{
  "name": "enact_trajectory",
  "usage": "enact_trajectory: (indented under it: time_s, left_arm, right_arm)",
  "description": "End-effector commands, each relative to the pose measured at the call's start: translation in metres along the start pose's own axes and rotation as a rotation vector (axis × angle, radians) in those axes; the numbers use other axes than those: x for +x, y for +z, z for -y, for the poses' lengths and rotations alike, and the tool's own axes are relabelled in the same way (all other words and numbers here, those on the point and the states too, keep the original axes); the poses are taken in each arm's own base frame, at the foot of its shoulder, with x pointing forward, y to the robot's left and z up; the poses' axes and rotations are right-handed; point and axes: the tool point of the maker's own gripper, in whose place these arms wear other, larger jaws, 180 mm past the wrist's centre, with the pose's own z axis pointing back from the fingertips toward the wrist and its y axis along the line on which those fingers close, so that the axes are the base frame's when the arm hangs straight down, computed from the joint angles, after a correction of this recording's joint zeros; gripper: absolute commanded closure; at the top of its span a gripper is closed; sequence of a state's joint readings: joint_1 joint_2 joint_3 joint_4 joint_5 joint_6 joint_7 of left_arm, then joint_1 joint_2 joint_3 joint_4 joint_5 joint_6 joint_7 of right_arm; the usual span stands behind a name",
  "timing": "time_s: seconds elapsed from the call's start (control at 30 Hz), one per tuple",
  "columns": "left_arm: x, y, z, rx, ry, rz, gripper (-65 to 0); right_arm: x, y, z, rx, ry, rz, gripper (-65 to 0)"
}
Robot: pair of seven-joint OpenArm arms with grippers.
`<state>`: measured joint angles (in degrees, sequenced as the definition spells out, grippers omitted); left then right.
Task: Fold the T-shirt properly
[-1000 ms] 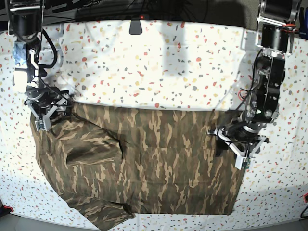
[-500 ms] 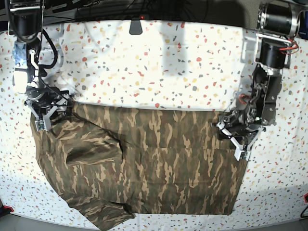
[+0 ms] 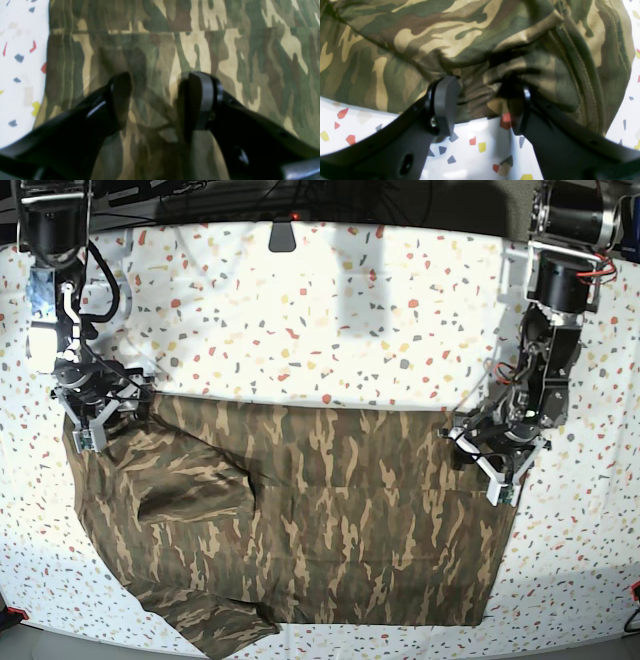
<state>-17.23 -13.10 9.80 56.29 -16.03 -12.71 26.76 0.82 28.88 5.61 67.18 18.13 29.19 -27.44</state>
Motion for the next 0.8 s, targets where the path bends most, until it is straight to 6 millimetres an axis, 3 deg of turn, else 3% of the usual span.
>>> enact_trajectory:
  time_s: [0.0, 0.3, 0.63, 0.77]
  left_arm:
    - [-0.062, 0.000, 0.006, -0.016, 0.025, -0.233, -35.2]
    - [-0.074, 0.004, 0.002, -0.015, -0.008, -0.351, -35.2]
    - [0.003, 0.002, -0.001, -0.030, -0.077, -0.312, -35.1]
    - [0.023, 0.002, 0.000, -0.045, -0.108, -0.303, -35.0]
  right_arm:
    - [-0.033, 0.002, 0.004, -0.013, 0.046, -0.146, -32.5]
    - [-0.032, 0.002, 0.004, -0.012, 0.045, -0.139, -32.5]
    - [-0.031, 0.002, 0.004, -0.012, 0.046, -0.139, -32.5]
    - [-0.031, 0.002, 0.004, -0.012, 0.046, -0.138, -32.5]
